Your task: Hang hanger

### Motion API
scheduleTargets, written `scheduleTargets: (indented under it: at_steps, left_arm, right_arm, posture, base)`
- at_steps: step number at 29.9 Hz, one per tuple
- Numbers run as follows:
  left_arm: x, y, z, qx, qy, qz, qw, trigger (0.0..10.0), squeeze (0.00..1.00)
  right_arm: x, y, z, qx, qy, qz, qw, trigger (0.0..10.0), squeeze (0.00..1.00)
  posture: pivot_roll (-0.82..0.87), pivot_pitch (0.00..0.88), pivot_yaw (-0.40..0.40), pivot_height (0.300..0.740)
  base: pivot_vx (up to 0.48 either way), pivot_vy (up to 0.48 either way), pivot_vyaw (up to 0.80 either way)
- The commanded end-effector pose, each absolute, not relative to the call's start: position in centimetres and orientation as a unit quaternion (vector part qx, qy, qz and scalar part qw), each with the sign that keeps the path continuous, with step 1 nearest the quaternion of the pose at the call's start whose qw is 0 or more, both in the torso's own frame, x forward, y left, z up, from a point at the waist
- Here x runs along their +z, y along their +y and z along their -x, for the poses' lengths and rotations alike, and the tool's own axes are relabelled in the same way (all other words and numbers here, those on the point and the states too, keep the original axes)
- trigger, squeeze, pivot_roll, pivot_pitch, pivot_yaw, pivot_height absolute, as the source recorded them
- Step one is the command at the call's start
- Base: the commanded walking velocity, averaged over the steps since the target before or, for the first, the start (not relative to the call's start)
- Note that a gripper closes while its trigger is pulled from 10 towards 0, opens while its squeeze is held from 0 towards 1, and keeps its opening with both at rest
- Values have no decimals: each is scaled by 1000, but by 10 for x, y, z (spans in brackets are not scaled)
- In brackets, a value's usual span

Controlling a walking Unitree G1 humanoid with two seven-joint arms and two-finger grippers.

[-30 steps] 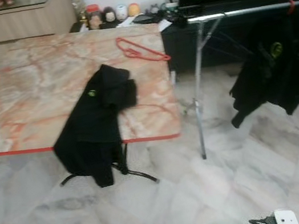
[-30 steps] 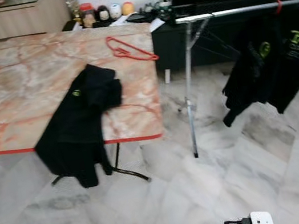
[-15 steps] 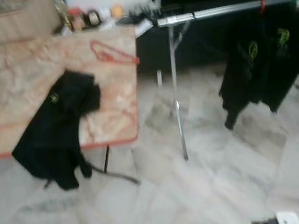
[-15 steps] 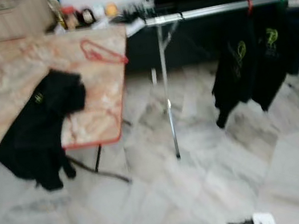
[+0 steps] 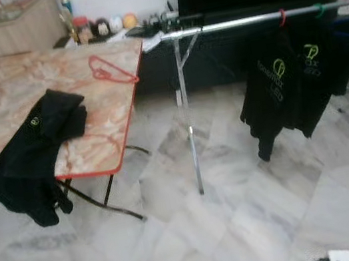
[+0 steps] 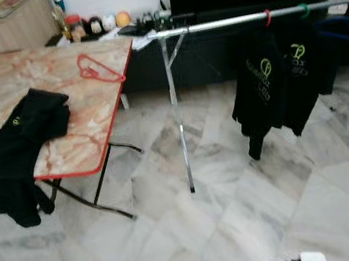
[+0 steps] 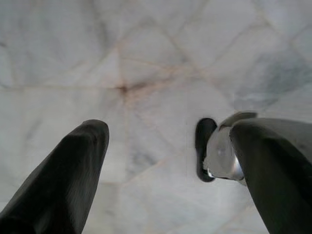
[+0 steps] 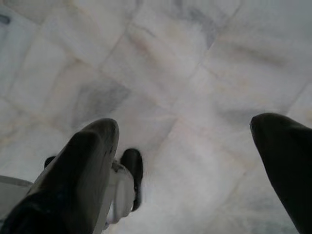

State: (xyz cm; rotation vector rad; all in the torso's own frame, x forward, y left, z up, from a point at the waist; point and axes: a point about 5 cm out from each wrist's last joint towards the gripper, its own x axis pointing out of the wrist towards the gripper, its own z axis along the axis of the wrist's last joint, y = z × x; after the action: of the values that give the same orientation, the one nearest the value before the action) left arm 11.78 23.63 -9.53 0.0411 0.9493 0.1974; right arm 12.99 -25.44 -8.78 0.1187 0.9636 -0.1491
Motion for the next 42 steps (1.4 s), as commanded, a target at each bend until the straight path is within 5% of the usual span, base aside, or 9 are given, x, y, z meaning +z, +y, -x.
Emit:
scheduleTargets:
  at_steps: [1, 16, 25, 42]
  left_arm:
    - [-100, 224, -116, 87, 473, -22, 876, 10000, 0]
    - [-97, 189, -145, 70, 454, -21, 888, 10000, 0]
    - [-93, 198, -150, 73, 442, -21, 894, 10000, 0]
    - [-93, 225, -137, 86, 449, 1, 889, 10000, 0]
  right_arm:
    - [-87, -256, -131, -73, 459, -56, 884, 10000, 0]
    - [-87, -256, -131, -75, 459, -57, 884, 10000, 0]
    - [-87, -256, -131, -74, 459, -56, 883, 10000, 0]
    - [-87, -255, -132, -77, 458, -60, 884, 10000, 0]
  posture:
    - [23, 0, -24, 740]
    - [21, 0, -24, 740]
    - [21, 0, -28, 740]
    - [19, 0, -18, 740]
  base:
    - [0, -352, 0]
    - [0, -352, 0]
    - [0, -353, 0]
    - [0, 0, 0]
